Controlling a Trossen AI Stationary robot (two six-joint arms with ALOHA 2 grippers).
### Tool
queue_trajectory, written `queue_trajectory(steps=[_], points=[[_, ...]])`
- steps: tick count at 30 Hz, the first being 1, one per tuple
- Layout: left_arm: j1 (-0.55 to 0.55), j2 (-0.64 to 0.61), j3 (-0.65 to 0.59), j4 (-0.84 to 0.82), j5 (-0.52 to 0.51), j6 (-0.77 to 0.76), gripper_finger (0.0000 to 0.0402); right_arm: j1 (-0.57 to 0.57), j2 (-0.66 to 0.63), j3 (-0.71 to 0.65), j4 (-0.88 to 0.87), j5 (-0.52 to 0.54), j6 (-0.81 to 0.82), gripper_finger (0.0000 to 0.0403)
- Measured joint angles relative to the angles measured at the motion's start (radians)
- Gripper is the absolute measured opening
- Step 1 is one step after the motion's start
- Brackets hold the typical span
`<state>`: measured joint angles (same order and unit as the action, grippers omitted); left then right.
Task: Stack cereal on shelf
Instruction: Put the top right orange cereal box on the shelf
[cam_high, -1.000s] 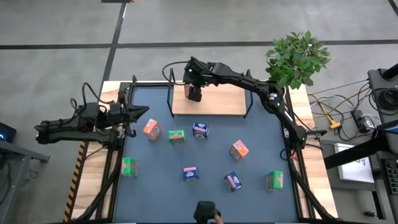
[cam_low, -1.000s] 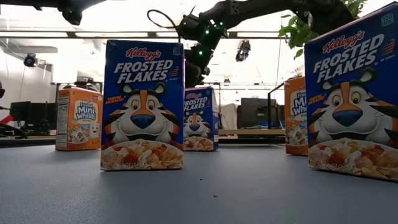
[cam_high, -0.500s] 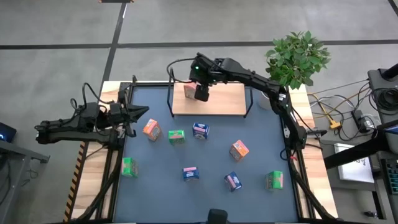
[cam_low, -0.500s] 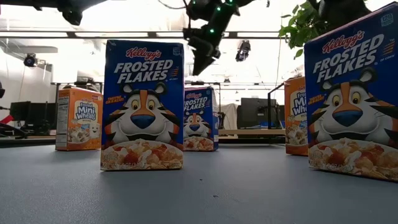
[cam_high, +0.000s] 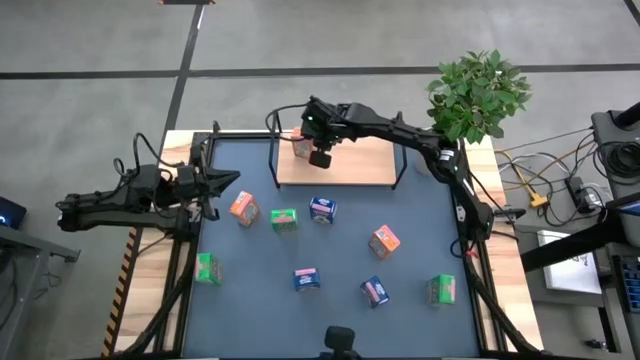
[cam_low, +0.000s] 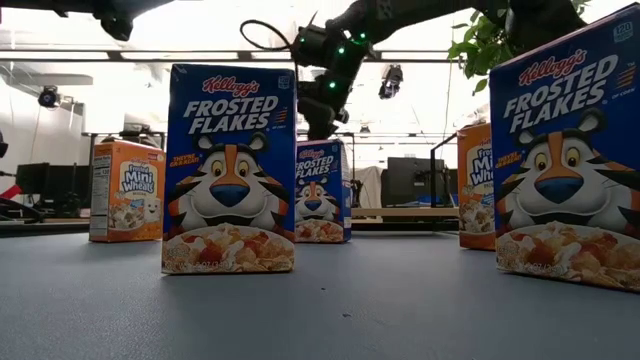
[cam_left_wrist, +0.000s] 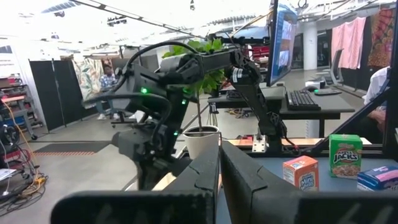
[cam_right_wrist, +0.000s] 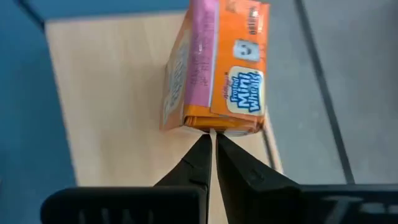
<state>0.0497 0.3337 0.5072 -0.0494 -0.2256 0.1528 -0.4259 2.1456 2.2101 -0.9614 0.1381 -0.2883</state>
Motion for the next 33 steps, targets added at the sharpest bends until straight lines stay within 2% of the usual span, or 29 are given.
queue_trajectory(steps=[6, 12, 17, 21, 23, 29, 33], points=[[0.000, 0.000, 0.000, 0.000, 0.000, 0.005, 0.0000, 0.000, 0.000, -0.004, 0.078, 0.020, -0.011, 0.0011], [0.000, 0.000, 0.000, -0.002, 0.000, 0.007, 0.0000, 0.002, -0.014, -0.004, 0.032, 0.018, 0.000, 0.0011], [0.000, 0.000, 0.000, -0.004, 0.000, 0.007, 0.0000, 0.031, -0.025, -0.007, 0.003, -0.064, -0.001, 0.0011], [0.000, 0.000, 0.000, -0.005, 0.000, 0.007, 0.0000, 0.065, -0.006, -0.046, 0.088, -0.081, -0.032, 0.0011], [0.000, 0.000, 0.000, -0.005, 0.000, 0.007, 0.0000, 0.079, 0.004, -0.081, 0.147, -0.050, -0.050, 0.0011], [0.000, 0.000, 0.000, -0.005, 0.000, 0.007, 0.0000, 0.105, 0.013, -0.154, 0.304, 0.183, -0.108, 0.0011], [0.000, 0.000, 0.000, -0.005, 0.000, 0.007, 0.0000, 0.105, 0.014, -0.166, 0.331, 0.214, -0.109, 0.0011]])
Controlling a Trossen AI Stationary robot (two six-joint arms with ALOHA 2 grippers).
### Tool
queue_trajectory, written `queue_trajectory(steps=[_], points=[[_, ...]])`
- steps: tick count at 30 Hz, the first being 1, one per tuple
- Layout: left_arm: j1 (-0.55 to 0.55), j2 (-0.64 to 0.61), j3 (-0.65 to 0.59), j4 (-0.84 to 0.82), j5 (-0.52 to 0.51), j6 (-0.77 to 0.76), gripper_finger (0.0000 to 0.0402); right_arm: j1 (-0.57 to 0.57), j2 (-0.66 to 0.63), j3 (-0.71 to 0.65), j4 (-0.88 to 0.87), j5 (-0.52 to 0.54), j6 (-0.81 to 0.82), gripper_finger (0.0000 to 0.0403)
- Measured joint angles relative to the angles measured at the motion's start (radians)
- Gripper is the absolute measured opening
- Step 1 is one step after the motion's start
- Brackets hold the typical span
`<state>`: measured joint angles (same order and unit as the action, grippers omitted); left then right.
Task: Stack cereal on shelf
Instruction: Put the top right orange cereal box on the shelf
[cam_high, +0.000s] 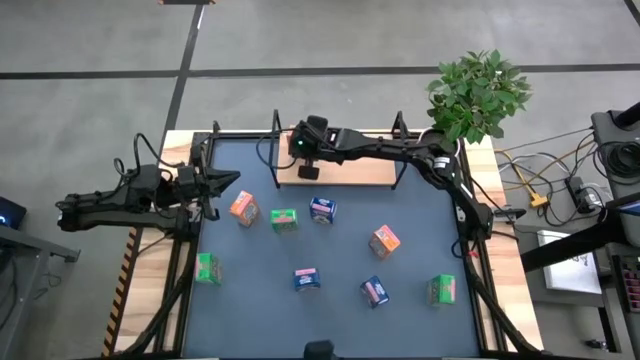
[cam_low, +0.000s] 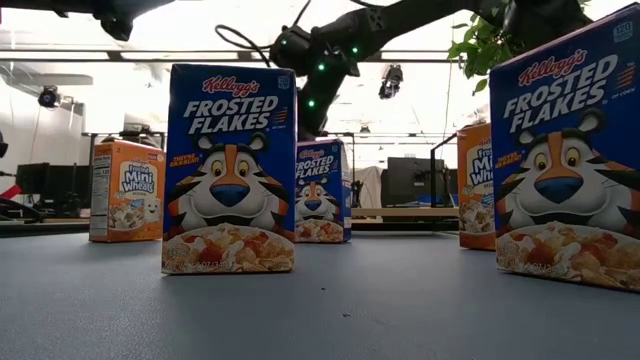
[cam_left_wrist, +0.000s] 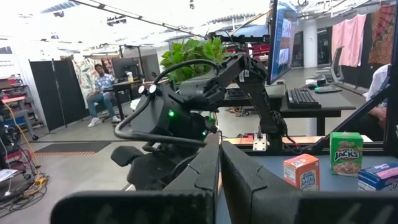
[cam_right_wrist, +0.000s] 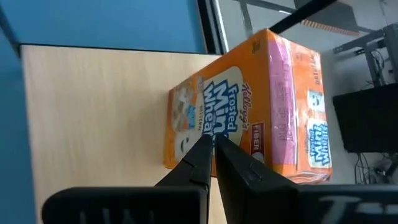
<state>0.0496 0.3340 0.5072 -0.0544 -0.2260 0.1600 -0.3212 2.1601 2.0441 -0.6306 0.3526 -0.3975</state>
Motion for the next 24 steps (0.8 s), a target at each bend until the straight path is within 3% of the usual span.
queue_trajectory(steps=[9, 24], points=[[0.000, 0.000, 0.000, 0.000, 0.000, 0.000, 0.0000, -0.011, 0.000, 0.000, 0.016, 0.033, -0.011, 0.0011], [0.000, 0.000, 0.000, 0.000, 0.000, 0.006, 0.0000, -0.013, 0.002, -0.080, 0.140, -0.038, -0.035, 0.0011]])
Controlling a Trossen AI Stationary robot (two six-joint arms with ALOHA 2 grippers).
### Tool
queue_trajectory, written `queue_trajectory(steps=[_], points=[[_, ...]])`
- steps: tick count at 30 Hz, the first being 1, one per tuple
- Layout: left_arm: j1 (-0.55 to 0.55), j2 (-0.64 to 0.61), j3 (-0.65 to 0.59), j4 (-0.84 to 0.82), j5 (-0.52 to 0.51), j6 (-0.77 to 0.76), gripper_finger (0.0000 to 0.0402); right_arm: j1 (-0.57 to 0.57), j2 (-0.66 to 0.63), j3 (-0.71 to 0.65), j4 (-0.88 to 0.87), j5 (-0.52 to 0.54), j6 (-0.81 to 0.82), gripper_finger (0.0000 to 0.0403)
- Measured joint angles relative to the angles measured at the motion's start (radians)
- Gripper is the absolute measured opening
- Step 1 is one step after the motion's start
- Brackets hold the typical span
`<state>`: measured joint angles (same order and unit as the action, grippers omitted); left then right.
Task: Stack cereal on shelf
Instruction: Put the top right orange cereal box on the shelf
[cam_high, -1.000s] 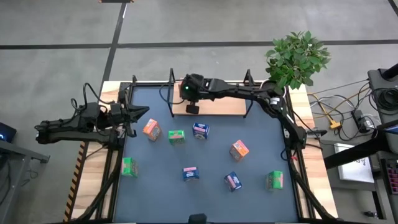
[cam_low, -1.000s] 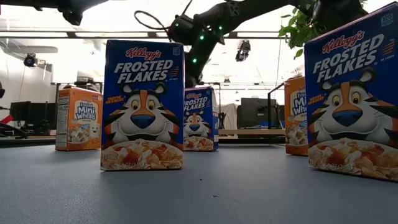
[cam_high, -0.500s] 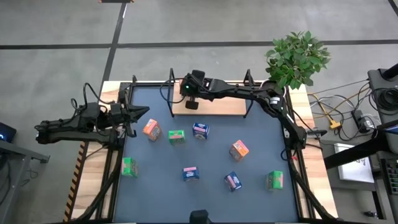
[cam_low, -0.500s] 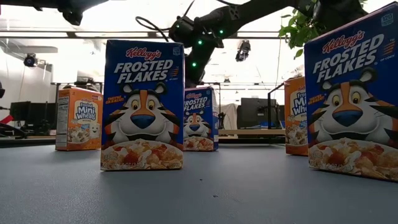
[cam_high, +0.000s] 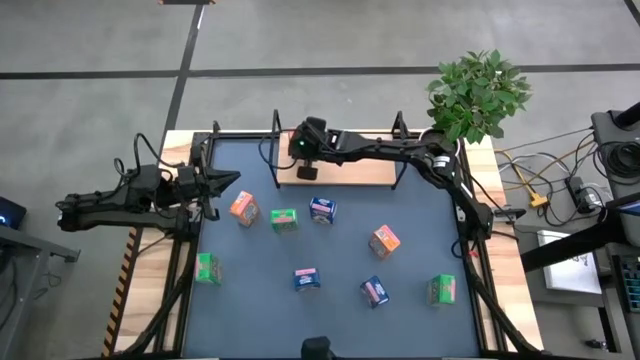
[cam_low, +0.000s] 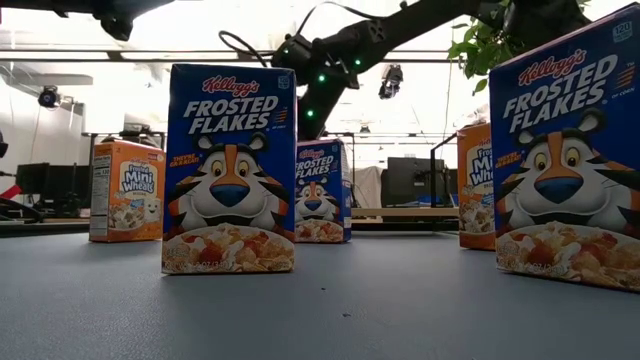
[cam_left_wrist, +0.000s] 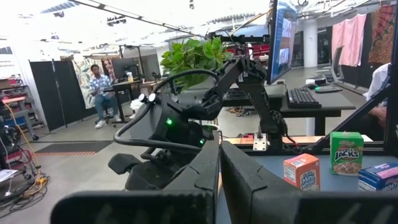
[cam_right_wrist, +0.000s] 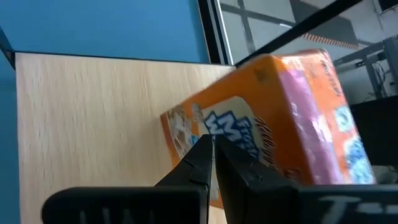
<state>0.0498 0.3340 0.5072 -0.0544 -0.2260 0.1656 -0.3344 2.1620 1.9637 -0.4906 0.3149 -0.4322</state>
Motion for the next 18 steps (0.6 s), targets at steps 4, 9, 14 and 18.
queue_trajectory(steps=[4, 9, 14, 18], points=[[0.000, 0.000, 0.000, 0.000, 0.000, 0.006, 0.0000, -0.004, 0.000, -0.032, 0.076, -0.001, 0.000, 0.0011], [0.000, 0.000, 0.000, 0.000, 0.000, 0.006, 0.0000, -0.015, 0.000, -0.058, 0.121, 0.000, 0.007, 0.0011], [0.000, 0.000, 0.000, 0.000, 0.000, 0.006, 0.0000, -0.019, 0.000, -0.060, 0.131, 0.000, 0.012, 0.0011], [0.000, 0.000, 0.000, 0.000, 0.000, 0.009, 0.0000, -0.024, 0.000, -0.060, 0.145, 0.000, 0.010, 0.0011]])
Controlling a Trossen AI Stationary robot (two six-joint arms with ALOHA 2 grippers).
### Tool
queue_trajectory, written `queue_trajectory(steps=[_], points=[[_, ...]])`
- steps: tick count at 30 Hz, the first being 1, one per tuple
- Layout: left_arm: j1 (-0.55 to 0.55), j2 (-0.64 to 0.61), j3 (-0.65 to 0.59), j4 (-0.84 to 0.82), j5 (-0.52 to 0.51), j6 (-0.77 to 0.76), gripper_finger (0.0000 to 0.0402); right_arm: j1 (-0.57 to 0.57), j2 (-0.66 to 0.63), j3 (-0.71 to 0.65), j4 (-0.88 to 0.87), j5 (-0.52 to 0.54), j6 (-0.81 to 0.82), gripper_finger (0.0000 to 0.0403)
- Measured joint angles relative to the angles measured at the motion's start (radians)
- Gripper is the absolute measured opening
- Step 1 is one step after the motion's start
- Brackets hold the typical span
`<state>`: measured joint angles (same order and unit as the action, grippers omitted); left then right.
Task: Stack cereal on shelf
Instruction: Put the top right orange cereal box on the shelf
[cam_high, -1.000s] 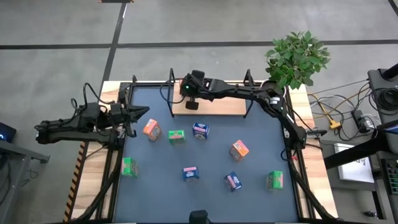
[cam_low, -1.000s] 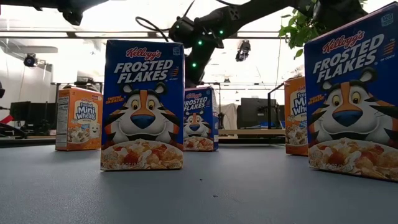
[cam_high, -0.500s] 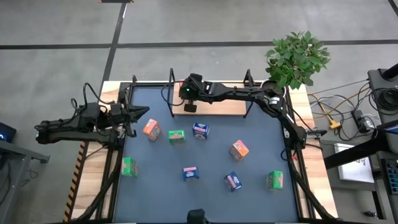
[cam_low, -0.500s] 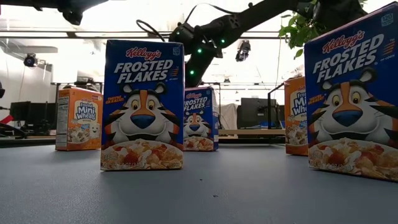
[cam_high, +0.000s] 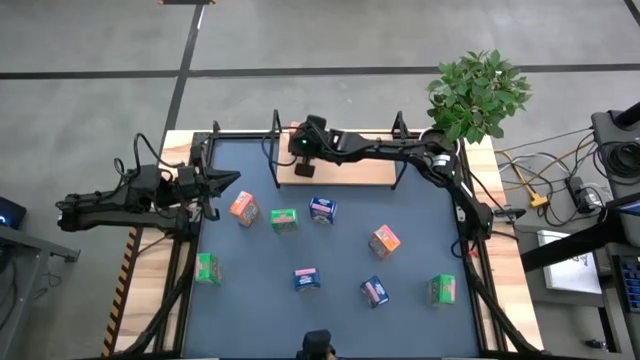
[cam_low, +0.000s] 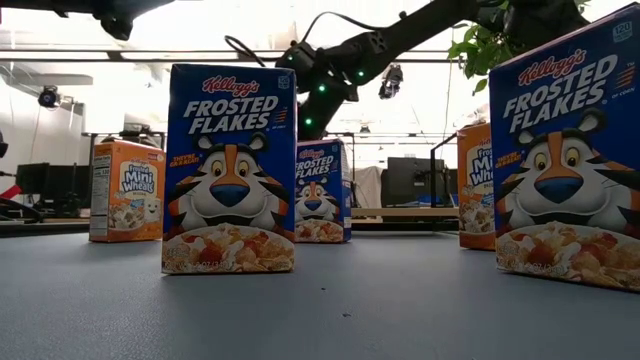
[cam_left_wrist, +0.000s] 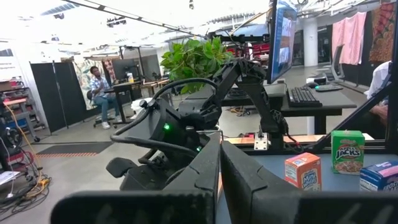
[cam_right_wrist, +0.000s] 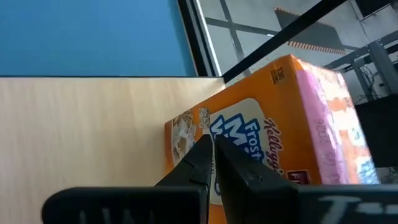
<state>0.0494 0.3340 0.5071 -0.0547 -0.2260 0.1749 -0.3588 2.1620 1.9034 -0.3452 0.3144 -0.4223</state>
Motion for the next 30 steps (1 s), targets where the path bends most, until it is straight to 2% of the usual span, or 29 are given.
queue_trajectory(steps=[8, 17, 30], points=[[0.000, 0.000, 0.000, -0.001, 0.000, 0.000, 0.0000, -0.015, 0.000, 0.000, -0.003, 0.000, -0.010, 0.0011], [0.000, 0.000, 0.000, -0.008, 0.000, 0.000, 0.0000, -0.017, 0.000, 0.000, -0.091, 0.000, -0.024, 0.0011], [0.000, 0.000, 0.000, -0.007, 0.000, 0.000, 0.0000, -0.033, 0.000, 0.000, -0.055, -0.004, -0.024, 0.0011]])
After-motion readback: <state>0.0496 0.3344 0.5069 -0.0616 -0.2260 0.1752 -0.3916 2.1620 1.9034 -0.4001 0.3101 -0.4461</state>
